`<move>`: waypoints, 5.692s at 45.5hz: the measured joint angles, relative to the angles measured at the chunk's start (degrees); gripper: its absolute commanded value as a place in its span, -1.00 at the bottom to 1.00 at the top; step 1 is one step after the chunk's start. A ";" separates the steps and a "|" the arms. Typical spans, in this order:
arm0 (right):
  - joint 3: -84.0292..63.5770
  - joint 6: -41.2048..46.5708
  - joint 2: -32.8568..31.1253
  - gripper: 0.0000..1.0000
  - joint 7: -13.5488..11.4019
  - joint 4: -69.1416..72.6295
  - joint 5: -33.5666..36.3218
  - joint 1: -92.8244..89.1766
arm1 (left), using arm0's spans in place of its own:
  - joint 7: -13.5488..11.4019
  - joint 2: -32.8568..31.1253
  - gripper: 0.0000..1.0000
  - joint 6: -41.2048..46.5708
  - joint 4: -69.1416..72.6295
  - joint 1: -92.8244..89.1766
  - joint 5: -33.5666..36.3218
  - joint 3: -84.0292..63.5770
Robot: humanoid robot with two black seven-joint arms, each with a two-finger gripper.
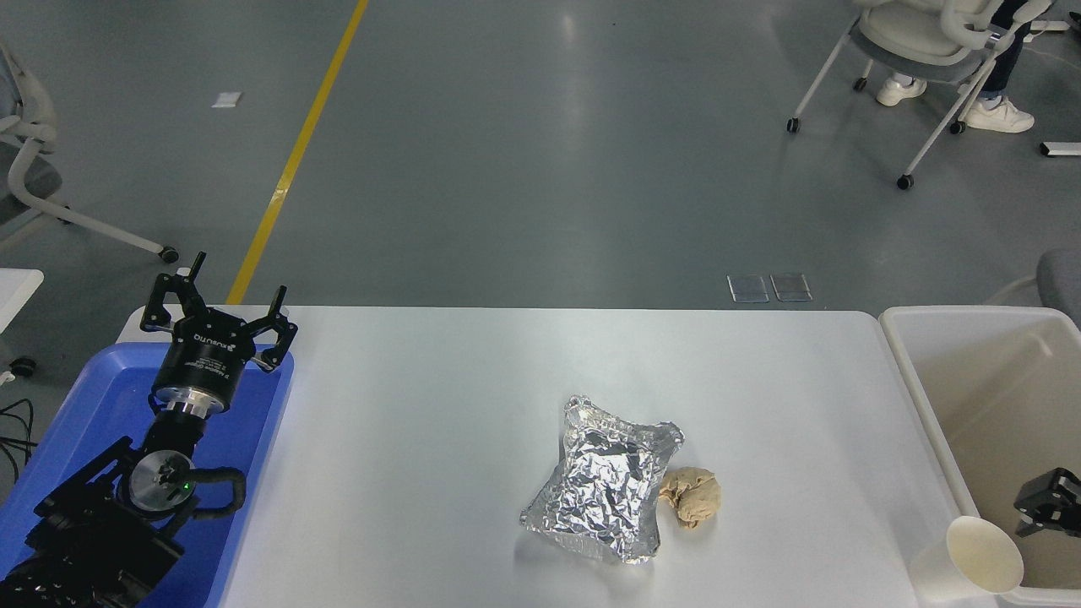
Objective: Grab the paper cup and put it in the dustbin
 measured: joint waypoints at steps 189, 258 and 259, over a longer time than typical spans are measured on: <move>-21.32 28.10 6.23 -1.00 0.09 12.90 2.24 58.97 | 0.18 -0.06 1.00 -0.07 -0.07 -0.09 -0.02 0.09; 10.96 -10.84 5.70 -1.00 -0.01 -29.69 1.18 -15.00 | 0.10 0.05 1.00 -0.01 0.00 -0.03 -0.01 0.09; 11.36 -10.98 6.09 -1.00 -0.03 -30.98 1.15 -16.16 | 0.10 0.05 1.00 -0.01 0.00 -0.03 0.00 0.09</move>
